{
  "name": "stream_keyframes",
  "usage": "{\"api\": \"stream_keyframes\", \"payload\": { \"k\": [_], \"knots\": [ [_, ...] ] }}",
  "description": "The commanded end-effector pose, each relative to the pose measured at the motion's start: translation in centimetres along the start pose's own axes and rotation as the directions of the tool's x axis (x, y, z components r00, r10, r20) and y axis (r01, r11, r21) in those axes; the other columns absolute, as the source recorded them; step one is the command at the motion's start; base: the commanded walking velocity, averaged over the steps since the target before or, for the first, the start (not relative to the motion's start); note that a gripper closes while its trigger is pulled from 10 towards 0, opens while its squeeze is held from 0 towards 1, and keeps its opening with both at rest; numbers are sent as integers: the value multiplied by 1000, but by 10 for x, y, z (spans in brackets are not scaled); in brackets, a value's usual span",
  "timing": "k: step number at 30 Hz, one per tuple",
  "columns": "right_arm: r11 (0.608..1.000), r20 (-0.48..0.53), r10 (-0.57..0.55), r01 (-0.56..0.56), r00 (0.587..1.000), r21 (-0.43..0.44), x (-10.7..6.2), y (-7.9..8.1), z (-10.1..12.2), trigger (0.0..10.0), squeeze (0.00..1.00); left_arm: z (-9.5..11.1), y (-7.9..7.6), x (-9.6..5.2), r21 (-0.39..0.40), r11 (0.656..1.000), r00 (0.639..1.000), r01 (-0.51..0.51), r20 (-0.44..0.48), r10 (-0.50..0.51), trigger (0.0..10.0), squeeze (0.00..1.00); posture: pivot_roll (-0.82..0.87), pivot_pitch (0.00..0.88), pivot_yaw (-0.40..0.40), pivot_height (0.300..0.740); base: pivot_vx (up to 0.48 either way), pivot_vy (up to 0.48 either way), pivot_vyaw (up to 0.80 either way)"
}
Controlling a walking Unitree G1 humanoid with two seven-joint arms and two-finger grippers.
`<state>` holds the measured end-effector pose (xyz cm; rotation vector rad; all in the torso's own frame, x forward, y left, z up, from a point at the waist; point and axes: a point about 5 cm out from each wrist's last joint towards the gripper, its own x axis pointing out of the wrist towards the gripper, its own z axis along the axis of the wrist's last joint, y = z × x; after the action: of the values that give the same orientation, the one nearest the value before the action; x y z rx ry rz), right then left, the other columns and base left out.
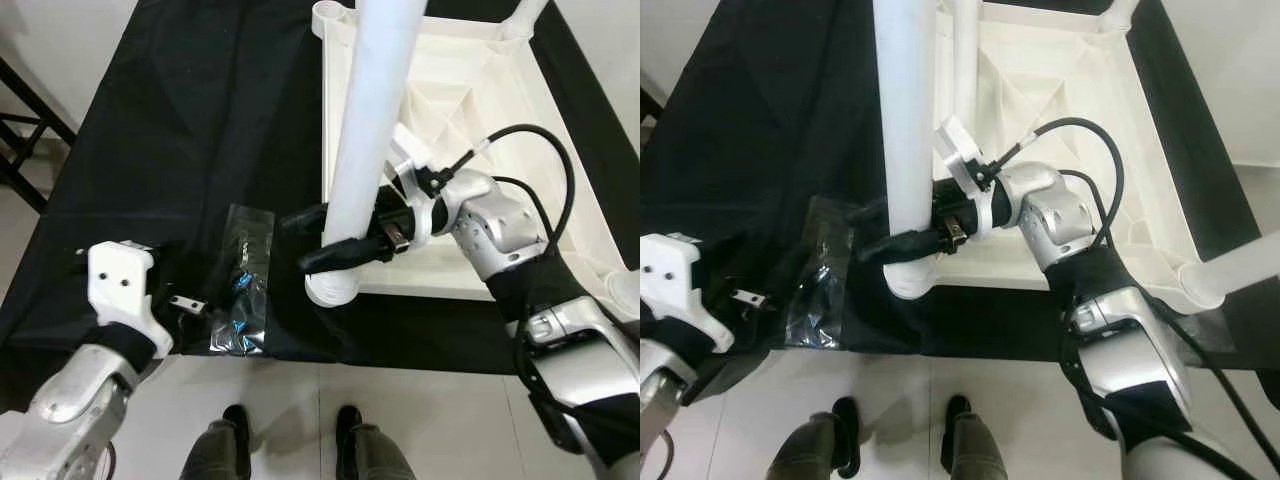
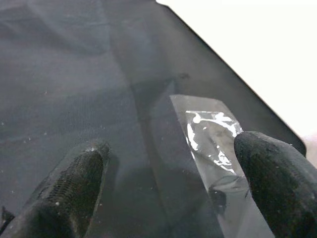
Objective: Building children table
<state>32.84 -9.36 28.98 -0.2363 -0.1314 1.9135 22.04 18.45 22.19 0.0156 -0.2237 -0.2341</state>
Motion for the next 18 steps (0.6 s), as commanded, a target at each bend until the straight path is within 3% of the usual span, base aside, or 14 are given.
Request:
{"api": "stream_keyframes", "payload": {
  "k": [1, 5, 11, 18],
  "knots": [
    [998, -33, 44, -43, 998, 41, 9, 3, -14, 10000, 0, -1, -1, -5, 4, 1000, 1000, 19, -25, -19, 10000, 0, 153, 439, -80, 740, 0, 0, 0],
    [999, -66, 41, -40, 997, 24, 11, -2, -16, 10000, 0, 4, -1, -7, 1, 999, 999, 38, -15, -38, 10000, 0, 160, 454, -76, 740, 0, 0, 0],
    [1000, -129, -14, 15, 992, 11, 1, -15, -12, 10000, 0, 9, -1, -9, 14, 999, 999, 39, -3, -39, 10000, 0, 166, 465, -85, 740, 0, 0, 0],
    [1000, -171, -2, 4, 985, 11, -1, -16, -10, 10000, 0, 11, -2, -9, 18, 999, 999, 40, -1, -40, 10000, 0, 167, 471, -90, 740, 0, 0, 0]
  ]
}}
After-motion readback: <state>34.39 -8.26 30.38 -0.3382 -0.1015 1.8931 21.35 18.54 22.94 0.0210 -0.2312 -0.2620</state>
